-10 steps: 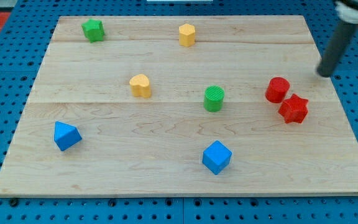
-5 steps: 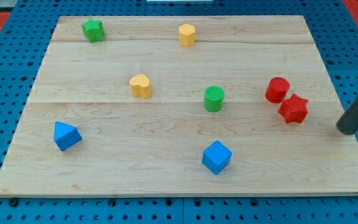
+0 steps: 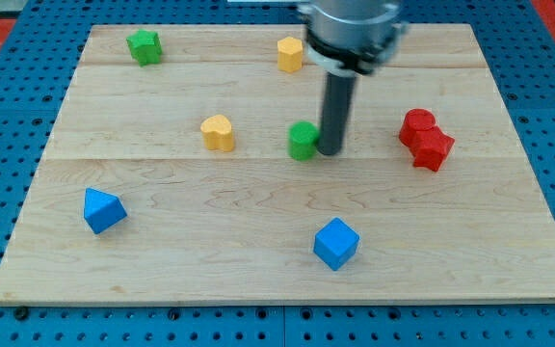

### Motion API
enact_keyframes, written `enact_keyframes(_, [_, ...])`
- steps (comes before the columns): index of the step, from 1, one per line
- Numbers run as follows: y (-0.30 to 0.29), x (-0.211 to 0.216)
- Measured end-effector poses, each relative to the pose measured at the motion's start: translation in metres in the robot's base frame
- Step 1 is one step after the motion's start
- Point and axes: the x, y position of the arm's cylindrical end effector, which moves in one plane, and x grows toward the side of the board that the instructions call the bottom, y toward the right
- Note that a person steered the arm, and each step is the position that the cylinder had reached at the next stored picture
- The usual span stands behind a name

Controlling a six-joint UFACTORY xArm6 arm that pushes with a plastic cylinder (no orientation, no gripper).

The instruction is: Push the green circle below the green star

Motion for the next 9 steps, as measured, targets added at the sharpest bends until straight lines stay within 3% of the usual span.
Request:
enact_keyframes(1, [-0.038, -0.044])
enact_keyframes(2, [-0.007, -0.003])
enact_keyframes(3, [-0.072, -0.027])
enact_keyframes(4, [-0.138, -0.079])
enact_keyframes(6, [-0.148, -0.077])
enact_keyframes(8, [-0.207, -0.062])
enact_keyframes(9, [-0.222, -0.101])
